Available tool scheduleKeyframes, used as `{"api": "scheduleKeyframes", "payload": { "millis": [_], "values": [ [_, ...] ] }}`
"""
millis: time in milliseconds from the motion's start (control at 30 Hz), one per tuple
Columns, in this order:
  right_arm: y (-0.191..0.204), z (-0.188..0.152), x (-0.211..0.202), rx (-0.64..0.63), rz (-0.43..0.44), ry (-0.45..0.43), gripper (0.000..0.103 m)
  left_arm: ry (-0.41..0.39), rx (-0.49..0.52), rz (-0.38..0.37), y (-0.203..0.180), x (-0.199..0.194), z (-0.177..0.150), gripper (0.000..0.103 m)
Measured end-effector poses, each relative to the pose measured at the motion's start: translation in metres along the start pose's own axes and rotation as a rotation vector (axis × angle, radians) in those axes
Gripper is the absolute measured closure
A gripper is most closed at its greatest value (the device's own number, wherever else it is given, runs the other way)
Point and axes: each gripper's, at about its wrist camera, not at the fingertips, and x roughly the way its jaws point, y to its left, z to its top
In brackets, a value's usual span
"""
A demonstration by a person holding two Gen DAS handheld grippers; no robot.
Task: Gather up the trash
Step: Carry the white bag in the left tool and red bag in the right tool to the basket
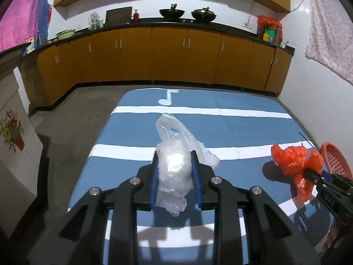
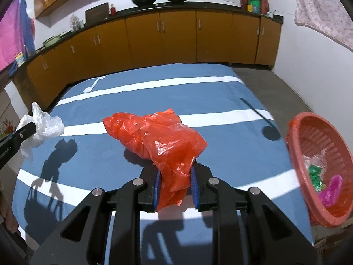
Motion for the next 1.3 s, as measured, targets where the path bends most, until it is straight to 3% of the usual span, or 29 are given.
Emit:
{"api": "scheduleKeyframes", "payload": {
  "millis": [733, 1300],
  "values": [
    [-0.067, -0.023, -0.066, 0.122, -0.114, -0.078, 0.08, -0.018, 0.095, -0.102, -0.067, -0.035, -0.003, 0.076],
    [-0.136, -0.039, -0.111, 0.263, -0.22, -0.136, 0.08, -0.032, 0.204, -0.278, -0.163, -0.056, -0.011, 0.076]
  ]
}}
